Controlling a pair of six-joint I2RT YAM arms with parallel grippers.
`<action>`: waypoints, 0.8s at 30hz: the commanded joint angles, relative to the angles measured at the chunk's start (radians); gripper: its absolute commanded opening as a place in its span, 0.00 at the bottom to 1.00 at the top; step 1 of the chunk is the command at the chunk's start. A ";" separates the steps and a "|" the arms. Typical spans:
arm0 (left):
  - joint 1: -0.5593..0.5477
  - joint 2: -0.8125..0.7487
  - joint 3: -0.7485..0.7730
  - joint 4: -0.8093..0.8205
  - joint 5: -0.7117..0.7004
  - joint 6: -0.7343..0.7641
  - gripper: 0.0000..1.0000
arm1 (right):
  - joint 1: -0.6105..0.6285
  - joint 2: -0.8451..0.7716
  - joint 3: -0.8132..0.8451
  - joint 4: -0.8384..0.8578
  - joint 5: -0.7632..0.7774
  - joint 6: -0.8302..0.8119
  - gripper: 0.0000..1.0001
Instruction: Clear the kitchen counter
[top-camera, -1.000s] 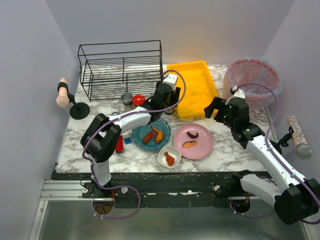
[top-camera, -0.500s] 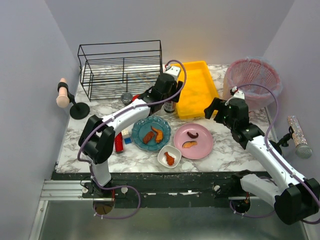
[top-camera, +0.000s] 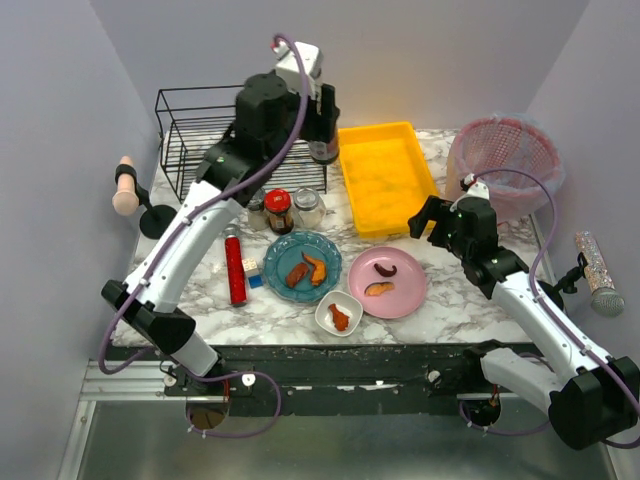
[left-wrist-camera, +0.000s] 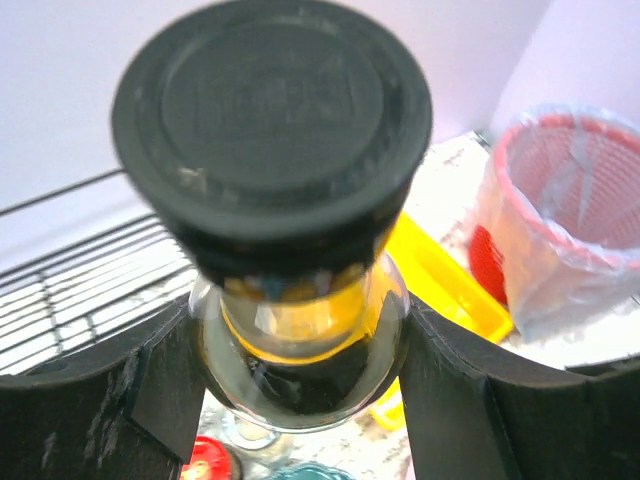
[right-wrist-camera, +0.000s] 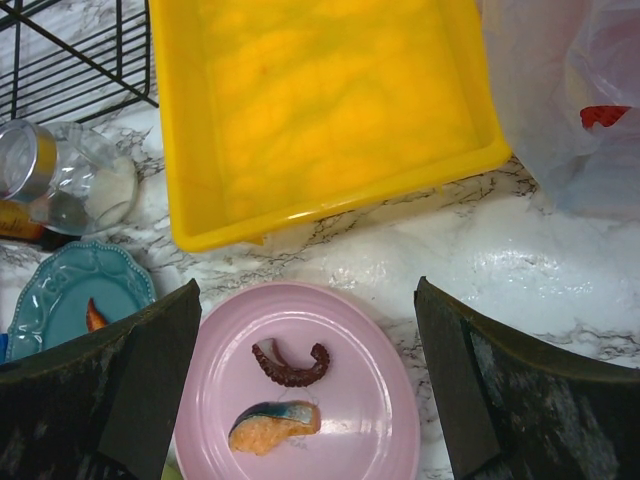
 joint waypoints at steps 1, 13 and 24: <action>0.129 -0.053 0.080 -0.010 0.055 0.024 0.00 | 0.005 -0.014 -0.007 -0.014 -0.012 0.009 0.96; 0.355 0.121 0.182 0.132 0.202 -0.011 0.00 | 0.005 -0.001 -0.016 -0.014 -0.019 0.020 0.96; 0.362 0.436 0.318 0.256 0.201 0.007 0.00 | 0.005 0.012 -0.028 -0.014 -0.006 0.020 0.96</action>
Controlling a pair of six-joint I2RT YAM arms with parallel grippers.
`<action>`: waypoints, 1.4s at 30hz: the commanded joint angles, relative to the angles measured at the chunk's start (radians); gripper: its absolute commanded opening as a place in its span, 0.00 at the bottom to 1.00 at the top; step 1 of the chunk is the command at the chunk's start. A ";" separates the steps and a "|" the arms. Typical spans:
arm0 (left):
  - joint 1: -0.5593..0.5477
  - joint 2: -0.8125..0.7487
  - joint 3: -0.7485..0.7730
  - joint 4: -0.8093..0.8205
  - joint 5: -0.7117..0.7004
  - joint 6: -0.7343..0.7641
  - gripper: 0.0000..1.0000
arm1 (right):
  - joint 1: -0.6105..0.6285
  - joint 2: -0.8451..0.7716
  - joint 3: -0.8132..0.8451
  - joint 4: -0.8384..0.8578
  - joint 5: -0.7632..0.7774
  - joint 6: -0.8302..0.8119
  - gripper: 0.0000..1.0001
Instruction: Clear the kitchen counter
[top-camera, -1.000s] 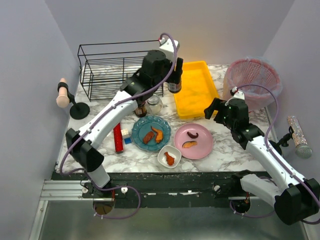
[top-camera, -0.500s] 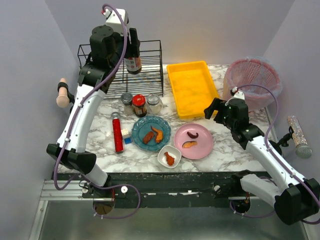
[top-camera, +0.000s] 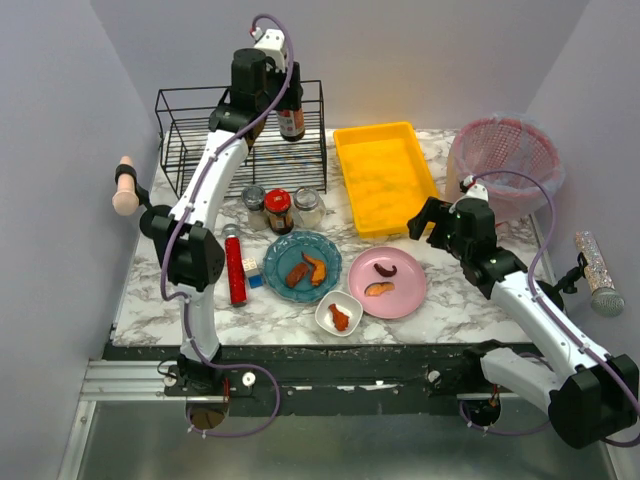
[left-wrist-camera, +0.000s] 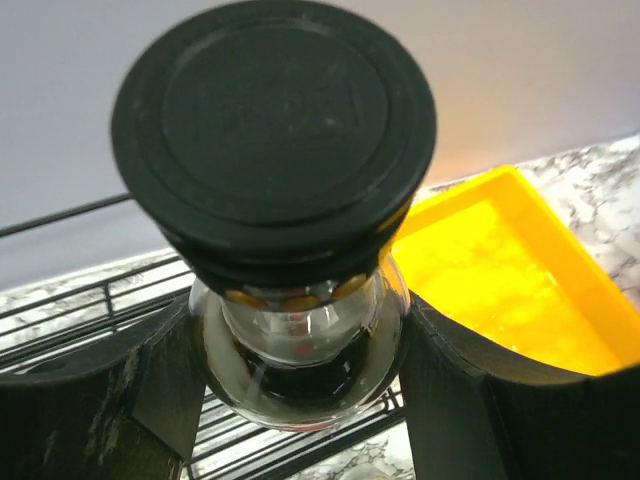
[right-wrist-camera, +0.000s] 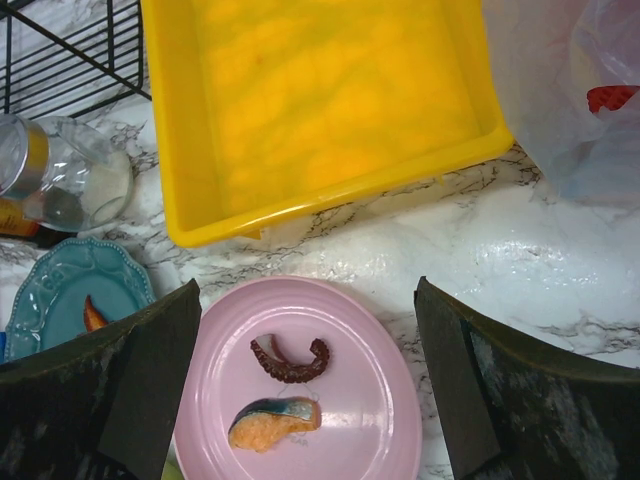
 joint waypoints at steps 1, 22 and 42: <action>0.003 0.047 0.043 0.207 0.006 0.012 0.00 | 0.005 0.011 -0.019 -0.014 -0.005 0.003 0.96; -0.037 0.228 0.090 0.421 -0.041 0.050 0.00 | 0.005 0.037 -0.030 -0.014 -0.007 0.009 0.96; -0.040 0.051 -0.256 0.643 -0.089 0.037 0.00 | 0.005 0.054 -0.026 -0.014 -0.025 0.014 0.96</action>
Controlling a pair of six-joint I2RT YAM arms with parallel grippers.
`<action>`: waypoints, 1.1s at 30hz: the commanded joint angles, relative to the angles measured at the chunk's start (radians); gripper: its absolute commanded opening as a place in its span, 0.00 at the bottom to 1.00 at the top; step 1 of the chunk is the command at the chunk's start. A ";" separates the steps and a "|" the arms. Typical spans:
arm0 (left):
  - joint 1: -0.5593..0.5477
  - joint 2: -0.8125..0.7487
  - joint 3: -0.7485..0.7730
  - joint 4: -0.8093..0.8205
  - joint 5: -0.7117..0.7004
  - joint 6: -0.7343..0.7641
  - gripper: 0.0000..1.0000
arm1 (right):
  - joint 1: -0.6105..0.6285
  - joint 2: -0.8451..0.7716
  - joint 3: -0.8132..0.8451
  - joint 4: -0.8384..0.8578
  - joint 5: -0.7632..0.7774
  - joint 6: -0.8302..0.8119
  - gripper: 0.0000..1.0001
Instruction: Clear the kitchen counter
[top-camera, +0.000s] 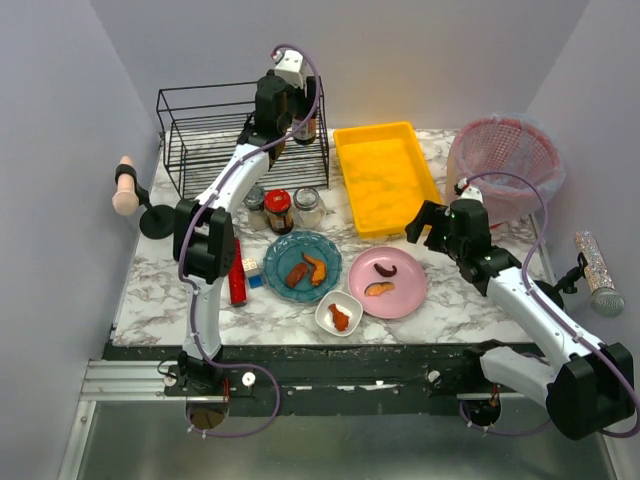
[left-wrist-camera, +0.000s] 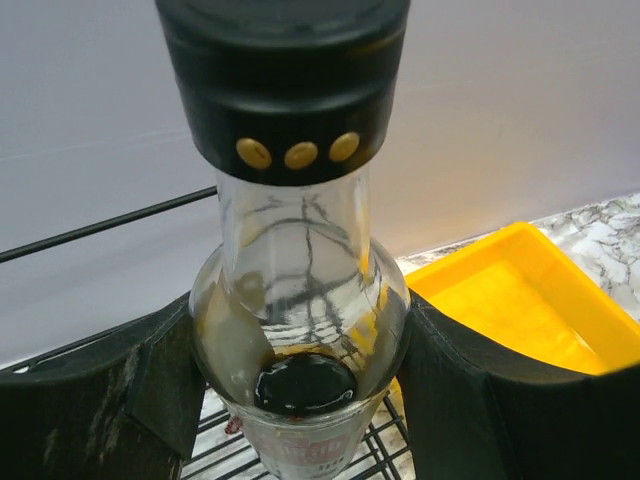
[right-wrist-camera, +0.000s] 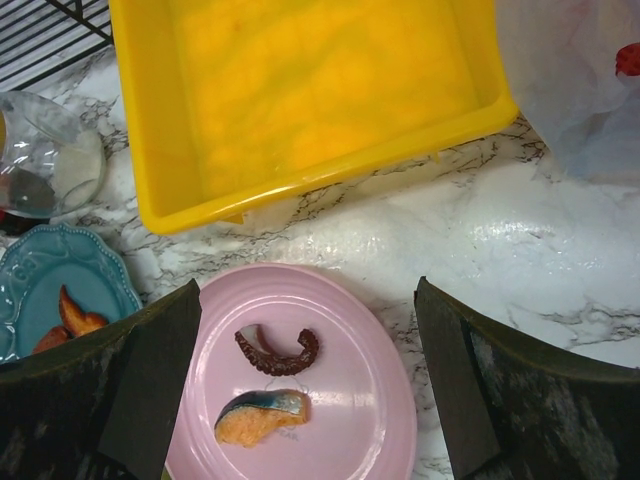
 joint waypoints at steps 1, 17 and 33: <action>0.005 -0.143 -0.133 0.195 -0.030 0.003 0.00 | 0.005 0.003 -0.011 -0.014 -0.019 0.008 0.96; 0.007 -0.148 -0.198 0.196 0.028 -0.015 0.45 | 0.005 0.000 -0.014 -0.016 -0.018 0.003 0.96; 0.008 -0.135 -0.190 0.182 0.051 -0.041 0.92 | 0.005 -0.002 -0.025 -0.019 -0.019 0.002 0.96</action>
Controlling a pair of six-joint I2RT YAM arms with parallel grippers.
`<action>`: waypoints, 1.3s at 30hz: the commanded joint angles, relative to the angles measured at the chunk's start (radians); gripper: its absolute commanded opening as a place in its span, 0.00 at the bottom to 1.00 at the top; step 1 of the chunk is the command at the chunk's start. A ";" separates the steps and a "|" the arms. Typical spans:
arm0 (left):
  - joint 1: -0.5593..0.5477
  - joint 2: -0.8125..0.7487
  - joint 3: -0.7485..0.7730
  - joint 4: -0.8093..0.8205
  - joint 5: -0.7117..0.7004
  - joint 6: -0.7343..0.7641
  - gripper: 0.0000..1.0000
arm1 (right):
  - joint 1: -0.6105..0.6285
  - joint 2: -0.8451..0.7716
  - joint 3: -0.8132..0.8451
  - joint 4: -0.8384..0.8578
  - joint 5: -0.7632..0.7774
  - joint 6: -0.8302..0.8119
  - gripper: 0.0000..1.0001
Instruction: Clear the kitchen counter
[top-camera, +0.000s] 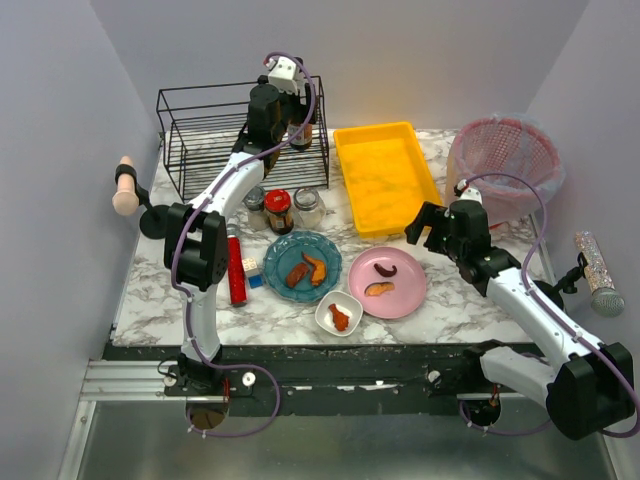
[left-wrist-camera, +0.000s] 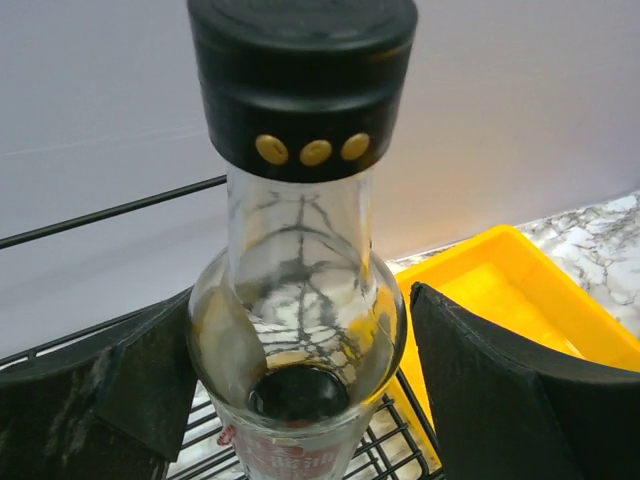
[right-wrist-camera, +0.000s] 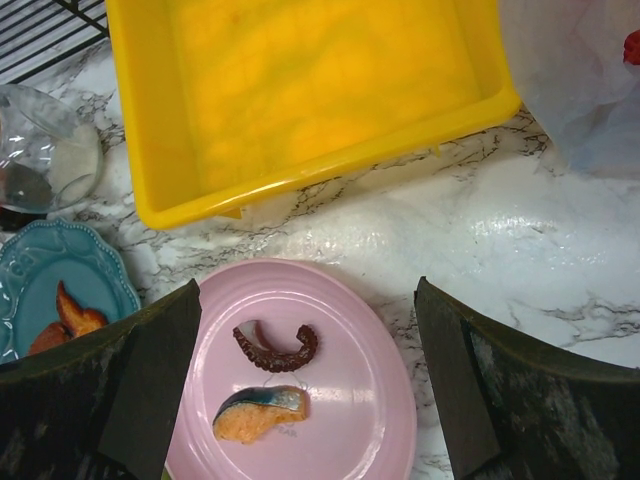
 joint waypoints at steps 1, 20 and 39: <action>0.003 -0.017 0.034 0.026 0.026 -0.020 0.95 | 0.005 -0.003 -0.016 -0.019 -0.011 -0.001 0.96; 0.009 -0.190 -0.112 -0.061 0.058 -0.063 0.99 | 0.005 -0.006 -0.012 -0.025 -0.016 -0.004 0.96; -0.066 -0.613 -0.616 -0.234 0.069 -0.181 0.99 | 0.005 0.032 0.010 -0.023 -0.031 -0.019 0.96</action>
